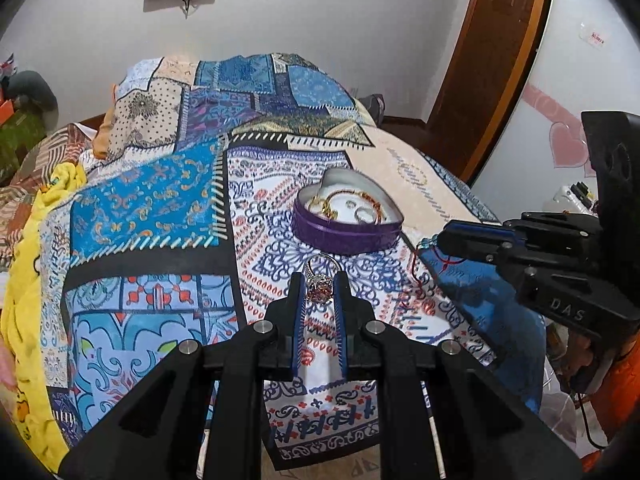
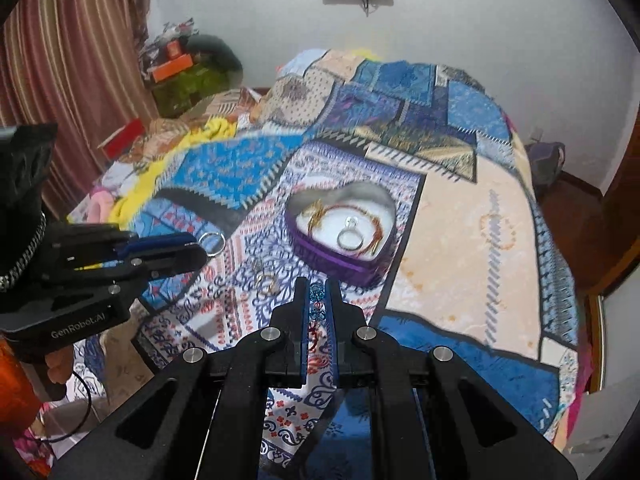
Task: Organize jewelry
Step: 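Carry both held pieces over the tin and open both tools inside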
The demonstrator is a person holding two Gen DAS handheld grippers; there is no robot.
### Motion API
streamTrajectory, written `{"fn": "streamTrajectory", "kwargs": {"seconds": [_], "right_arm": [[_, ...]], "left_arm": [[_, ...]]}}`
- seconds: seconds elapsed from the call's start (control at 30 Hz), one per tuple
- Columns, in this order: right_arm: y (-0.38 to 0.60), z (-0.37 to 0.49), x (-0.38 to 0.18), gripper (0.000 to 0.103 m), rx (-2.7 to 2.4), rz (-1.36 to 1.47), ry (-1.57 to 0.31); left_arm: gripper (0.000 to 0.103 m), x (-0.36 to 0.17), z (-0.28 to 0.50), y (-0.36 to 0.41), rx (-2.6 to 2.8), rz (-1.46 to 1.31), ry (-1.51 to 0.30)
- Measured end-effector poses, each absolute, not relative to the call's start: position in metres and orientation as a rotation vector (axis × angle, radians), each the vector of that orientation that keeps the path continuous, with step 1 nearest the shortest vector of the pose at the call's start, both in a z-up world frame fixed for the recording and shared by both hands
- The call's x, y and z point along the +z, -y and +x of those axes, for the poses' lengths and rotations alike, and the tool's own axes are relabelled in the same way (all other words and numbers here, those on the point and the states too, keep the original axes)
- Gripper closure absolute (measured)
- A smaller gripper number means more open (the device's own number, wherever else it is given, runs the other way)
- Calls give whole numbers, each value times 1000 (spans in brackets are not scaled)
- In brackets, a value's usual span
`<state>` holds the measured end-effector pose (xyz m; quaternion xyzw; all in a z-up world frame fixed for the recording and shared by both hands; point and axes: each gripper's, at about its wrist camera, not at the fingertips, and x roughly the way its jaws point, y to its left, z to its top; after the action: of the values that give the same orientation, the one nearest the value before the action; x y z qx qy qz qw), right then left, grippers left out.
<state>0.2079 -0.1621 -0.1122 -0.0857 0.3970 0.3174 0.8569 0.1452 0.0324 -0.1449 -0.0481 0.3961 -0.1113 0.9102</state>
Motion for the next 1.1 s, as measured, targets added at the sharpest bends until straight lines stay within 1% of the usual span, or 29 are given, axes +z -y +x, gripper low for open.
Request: {"fn": "streamTrajectory", "kwargs": {"seconds": [0.27, 0.57, 0.9, 1.1], "right_arm": [[171, 215, -92, 96, 648, -150, -770], [170, 229, -78, 96, 626, -140, -718], [161, 250, -75, 96, 623, -124, -686], [155, 266, -83, 96, 628, -107, -707]], "left_arm": [[90, -126, 153, -29, -230, -96, -766], [90, -118, 170, -27, -239, -96, -741], [90, -125, 195, -23, -247, -98, -752], [90, -135, 211, -18, -261, -97, -775]]}}
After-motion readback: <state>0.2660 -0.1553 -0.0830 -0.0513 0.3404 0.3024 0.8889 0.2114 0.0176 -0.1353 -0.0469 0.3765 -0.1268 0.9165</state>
